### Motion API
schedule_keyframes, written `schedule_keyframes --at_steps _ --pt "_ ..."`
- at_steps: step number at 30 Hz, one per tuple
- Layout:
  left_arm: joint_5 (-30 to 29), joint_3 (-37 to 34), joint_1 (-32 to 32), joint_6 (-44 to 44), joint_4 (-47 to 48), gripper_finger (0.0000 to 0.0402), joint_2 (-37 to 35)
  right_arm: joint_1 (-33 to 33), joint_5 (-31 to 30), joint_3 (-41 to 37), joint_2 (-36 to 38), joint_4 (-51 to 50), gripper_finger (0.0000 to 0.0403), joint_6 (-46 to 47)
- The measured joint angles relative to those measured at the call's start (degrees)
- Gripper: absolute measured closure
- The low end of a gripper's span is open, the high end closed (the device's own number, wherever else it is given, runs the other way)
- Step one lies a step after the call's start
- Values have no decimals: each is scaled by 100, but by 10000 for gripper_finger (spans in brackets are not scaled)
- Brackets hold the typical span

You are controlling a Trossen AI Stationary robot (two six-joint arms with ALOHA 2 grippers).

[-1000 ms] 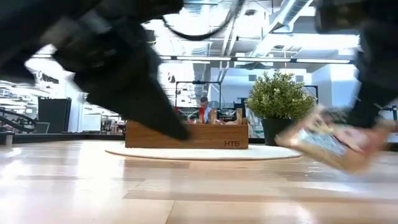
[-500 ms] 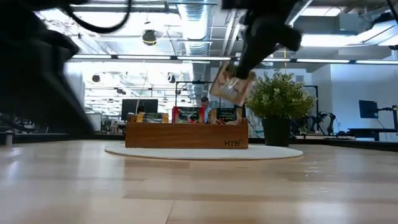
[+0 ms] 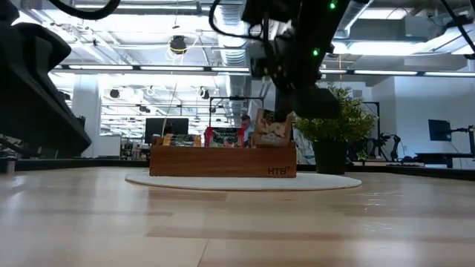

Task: Pick & Place Tea
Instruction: Put the brown tea bag into the right section of the wooden organizer

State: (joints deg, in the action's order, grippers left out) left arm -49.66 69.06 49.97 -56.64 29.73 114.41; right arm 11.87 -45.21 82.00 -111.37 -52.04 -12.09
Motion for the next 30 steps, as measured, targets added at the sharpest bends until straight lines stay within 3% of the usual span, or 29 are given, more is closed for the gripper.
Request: schedule_keyframes --at_steps 4,13,19,23,30 --pt "-12 0 1 2 -12 401 0 25 -269 -1 -156 -71 402 -246" --pt "-12 0 -1 4 -30 402 0 -15 335 -1 -149 151 402 -712" --pt "-12 0 1 0 -40 401 2 -78 368 -12 -243 217 392 -748" --pt "-12 0 1 2 -75 401 2 -109 383 2 -221 285 358 -831" --pt "-12 0 1 2 -80 401 2 -153 794 2 -221 319 257 -942"
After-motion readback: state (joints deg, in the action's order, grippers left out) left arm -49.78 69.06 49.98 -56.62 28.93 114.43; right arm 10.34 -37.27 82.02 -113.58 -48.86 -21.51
